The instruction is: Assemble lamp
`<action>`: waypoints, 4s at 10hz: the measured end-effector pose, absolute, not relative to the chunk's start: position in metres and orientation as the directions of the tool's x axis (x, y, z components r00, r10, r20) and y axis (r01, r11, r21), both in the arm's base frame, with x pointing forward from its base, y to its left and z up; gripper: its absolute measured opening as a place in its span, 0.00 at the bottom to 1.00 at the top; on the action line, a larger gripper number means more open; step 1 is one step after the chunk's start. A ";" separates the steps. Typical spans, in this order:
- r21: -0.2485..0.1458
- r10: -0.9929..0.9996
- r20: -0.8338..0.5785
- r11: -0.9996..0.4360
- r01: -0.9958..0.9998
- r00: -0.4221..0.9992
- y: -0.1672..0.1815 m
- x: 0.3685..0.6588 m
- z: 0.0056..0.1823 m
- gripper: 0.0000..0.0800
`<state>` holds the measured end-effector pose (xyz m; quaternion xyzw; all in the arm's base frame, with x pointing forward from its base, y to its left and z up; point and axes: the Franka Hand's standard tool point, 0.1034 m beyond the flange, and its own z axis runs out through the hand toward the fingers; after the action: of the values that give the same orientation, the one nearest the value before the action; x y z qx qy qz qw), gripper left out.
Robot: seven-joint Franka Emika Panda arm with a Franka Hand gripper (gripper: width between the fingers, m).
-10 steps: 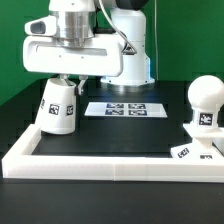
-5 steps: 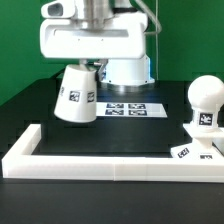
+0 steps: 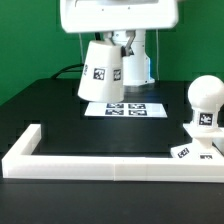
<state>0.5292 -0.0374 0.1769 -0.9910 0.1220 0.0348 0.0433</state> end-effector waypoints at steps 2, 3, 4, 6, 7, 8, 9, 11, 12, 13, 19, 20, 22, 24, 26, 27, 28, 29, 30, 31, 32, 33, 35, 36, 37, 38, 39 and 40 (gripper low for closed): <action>-0.075 -0.234 -0.077 -0.968 -0.240 0.969 -0.038 0.530 0.175 0.06; -0.075 -0.234 -0.077 -0.968 -0.240 0.969 -0.038 0.530 0.175 0.06; -0.075 -0.234 -0.078 -0.968 -0.240 0.969 -0.038 0.530 0.174 0.06; -0.083 -0.227 -0.086 -0.969 -0.234 0.970 -0.026 0.536 0.184 0.06; -0.089 -0.219 -0.072 -0.970 -0.225 0.973 -0.017 0.547 0.193 0.06; -0.092 -0.215 -0.059 -0.971 -0.220 0.975 -0.009 0.556 0.197 0.06; -0.093 -0.237 -0.054 -0.966 -0.242 0.970 -0.001 0.563 0.200 0.06; -0.099 -0.252 -0.037 -0.962 -0.254 0.967 0.015 0.578 0.211 0.06; -0.098 -0.269 -0.047 -0.957 -0.273 0.962 0.019 0.579 0.213 0.06; -0.097 -0.270 -0.048 -0.957 -0.273 0.962 0.017 0.579 0.212 0.06; -0.115 -0.270 -0.028 -0.956 -0.271 0.963 0.045 0.590 0.229 0.06; -0.125 -0.272 -0.023 -0.954 -0.273 0.962 0.051 0.596 0.232 0.06; -0.130 -0.293 -0.020 -0.947 -0.293 0.956 0.066 0.603 0.236 0.06; -0.135 -0.323 -0.020 -0.937 -0.323 0.946 0.090 0.613 0.241 0.06; -0.133 -0.339 -0.027 -0.931 -0.339 0.941 0.106 0.617 0.236 0.06; -0.129 -0.353 -0.036 -0.926 -0.354 0.935 0.115 0.616 0.232 0.06; -0.126 -0.354 -0.038 -0.926 -0.356 0.935 0.116 0.615 0.228 0.06; -0.126 -0.355 -0.038 -0.926 -0.357 0.934 0.115 0.615 0.228 0.06; -0.126 -0.355 -0.039 -0.926 -0.357 0.934 0.115 0.615 0.228 0.06; -0.130 -0.348 -0.031 -0.928 -0.349 0.937 0.113 0.615 0.225 0.06; -0.135 -0.346 -0.011 -0.929 -0.344 0.938 0.107 0.613 0.217 0.06; -0.131 -0.359 -0.012 -0.925 -0.358 0.933 0.110 0.611 0.210 0.06; -0.125 -0.359 -0.013 -0.925 -0.358 0.933 0.111 0.613 0.200 0.06; -0.123 -0.358 -0.015 -0.926 -0.357 0.933 0.111 0.613 0.198 0.06; -0.120 -0.359 -0.016 -0.926 -0.358 0.933 0.111 0.613 0.194 0.06; -0.118 -0.359 -0.011 -0.926 -0.358 0.933 0.111 0.614 0.189 0.06; -0.117 -0.358 -0.003 -0.927 -0.356 0.934 0.112 0.615 0.183 0.06; -0.114 -0.353 -0.006 -0.929 -0.351 0.936 0.116 0.613 0.177 0.06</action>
Offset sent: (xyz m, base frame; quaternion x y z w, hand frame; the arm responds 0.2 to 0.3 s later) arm 0.0000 0.0000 0.0000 0.0000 0.0000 0.0000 1.0000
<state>0.6133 0.1160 0.1770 -0.9821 0.1793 -0.0073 0.0566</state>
